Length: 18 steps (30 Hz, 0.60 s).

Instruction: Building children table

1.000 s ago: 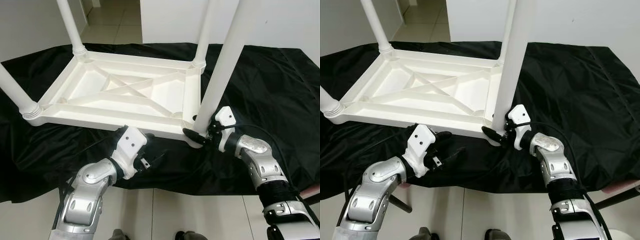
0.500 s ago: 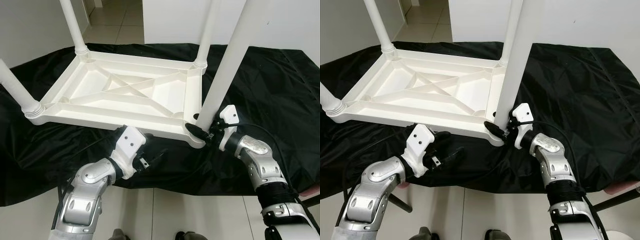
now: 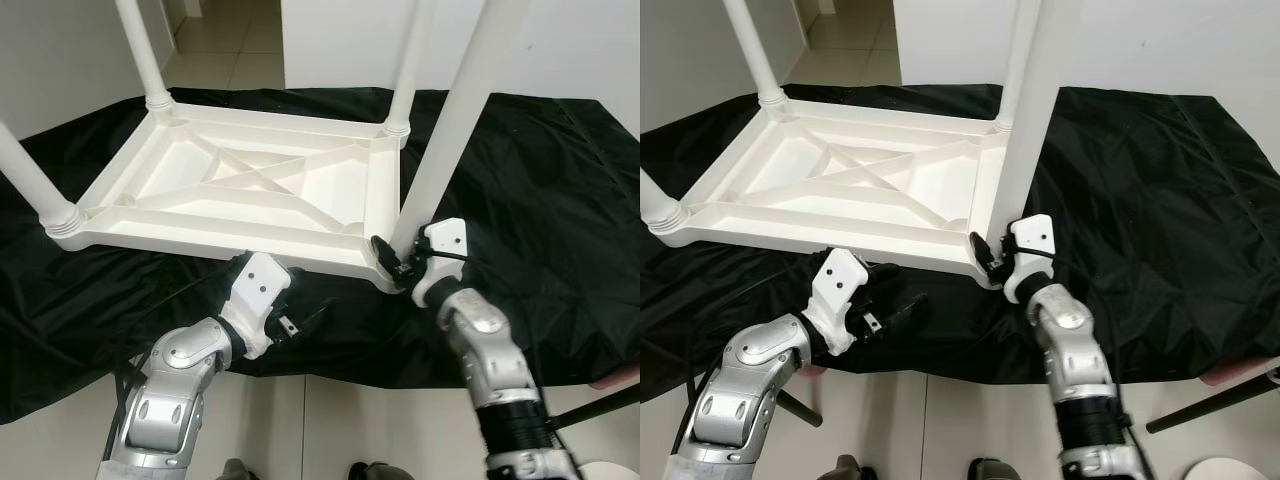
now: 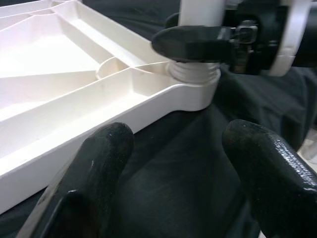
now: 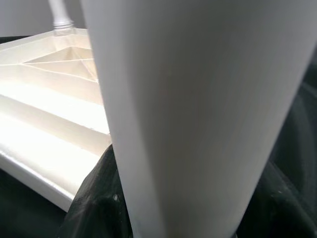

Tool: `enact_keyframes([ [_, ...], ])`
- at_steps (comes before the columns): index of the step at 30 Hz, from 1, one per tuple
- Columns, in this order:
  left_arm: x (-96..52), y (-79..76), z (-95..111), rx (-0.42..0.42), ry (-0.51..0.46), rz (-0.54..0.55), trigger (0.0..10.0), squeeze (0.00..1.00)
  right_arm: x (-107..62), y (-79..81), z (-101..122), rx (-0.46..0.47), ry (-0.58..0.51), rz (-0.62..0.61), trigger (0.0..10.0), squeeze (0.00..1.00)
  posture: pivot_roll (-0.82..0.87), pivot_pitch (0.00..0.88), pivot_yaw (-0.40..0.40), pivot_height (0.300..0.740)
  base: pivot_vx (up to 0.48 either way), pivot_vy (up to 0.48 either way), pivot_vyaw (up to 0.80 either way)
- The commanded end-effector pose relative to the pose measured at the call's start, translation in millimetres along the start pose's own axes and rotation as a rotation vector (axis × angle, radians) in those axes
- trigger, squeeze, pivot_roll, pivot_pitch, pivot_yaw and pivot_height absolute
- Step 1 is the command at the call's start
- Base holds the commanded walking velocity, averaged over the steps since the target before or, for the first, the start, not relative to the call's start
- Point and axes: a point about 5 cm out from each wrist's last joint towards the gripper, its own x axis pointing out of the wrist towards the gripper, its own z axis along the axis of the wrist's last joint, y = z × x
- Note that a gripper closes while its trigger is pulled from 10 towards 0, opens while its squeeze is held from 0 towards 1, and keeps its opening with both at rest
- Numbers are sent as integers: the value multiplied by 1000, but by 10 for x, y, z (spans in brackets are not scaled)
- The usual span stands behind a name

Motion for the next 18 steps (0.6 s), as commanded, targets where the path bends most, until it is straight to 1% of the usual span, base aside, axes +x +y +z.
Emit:
enact_keyframes([
  [1, -15, 42, 9, -3, -2, 108, 10000, 0, -36, -29, -118, 49, 48, -132, 10000, 0, -33, 120, 27, 740, 0, 0, 0],
  [2, -11, 46, 11, -1, -2, 110, 10000, 0, -39, 15, -132, 67, 56, -249, 10000, 0, -32, 122, 26, 740, 0, 0, 0],
  [3, -11, 46, 11, -1, -2, 110, 10000, 0, -39, 15, -132, 67, 56, -249, 10000, 0, -32, 122, 26, 740, 0, 0, 0],
  [4, -9, 49, 13, -1, -2, 113, 10000, 0, -42, 100, -141, 77, 63, -324, 10000, 0, -29, 121, 26, 740, 0, 0, 0],
  [5, -9, 49, 13, -1, -2, 113, 10000, 0, -42, 100, -141, 77, 63, -324, 10000, 0, -29, 121, 26, 740, 0, 0, 0],
  [6, -8, 51, 17, -1, -2, 115, 10000, 0, -35, 172, -129, 68, 58, -345, 10000, 0, -32, 124, 26, 740, 0, 0, 0],
  [7, -8, 51, 17, -1, -2, 115, 10000, 0, -35, 172, -129, 68, 58, -345, 10000, 0, -32, 124, 26, 740, 0, 0, 0],
  [8, -8, 49, 18, -4, -4, 117, 10000, 0, -23, 194, -66, 44, 18, -338, 10000, 0, -33, 124, 29, 740, 0, 0, 0],
  [9, -8, 49, 18, -4, -4, 117, 10000, 0, -23, 194, -66, 44, 18, -338, 10000, 0, -33, 124, 29, 740, 0, 0, 0],
  [10, -4, 45, 22, -6, -6, 115, 10000, 0, -15, 193, -14, 30, -21, -325, 10000, 0, -35, 121, 27, 740, 0, 0, 0],
  [12, -4, 45, 22, -6, -6, 115, 10000, 0, -15, 193, -14, 30, -21, -325, 10000, 0, -35, 121, 27, 740, 0, 0, 0],
  [13, 0, 46, 27, -7, -8, 115, 10000, 0, -17, 199, 6, 30, -38, -305, 10000, 0, -35, 122, 25, 740, 0, 0, 0],
  [14, 4, 52, 35, -7, -11, 117, 10000, 0, -26, 210, 18, 60, -59, -275, 10000, 204, -36, 128, 25, 740, 0, 0, 0],
  [15, 6, 56, 39, -7, -13, 119, 10000, 0, -39, 217, 19, 82, -66, -258, 10000, 1000, -35, 132, 24, 740, 0, 0, 0],
  [18, 3, 56, 40, -14, -15, 126, 10000, 0, -60, 191, 45, 95, -95, -195, 10000, 1000, -36, 130, 23, 740, 0, 0, 0],
])
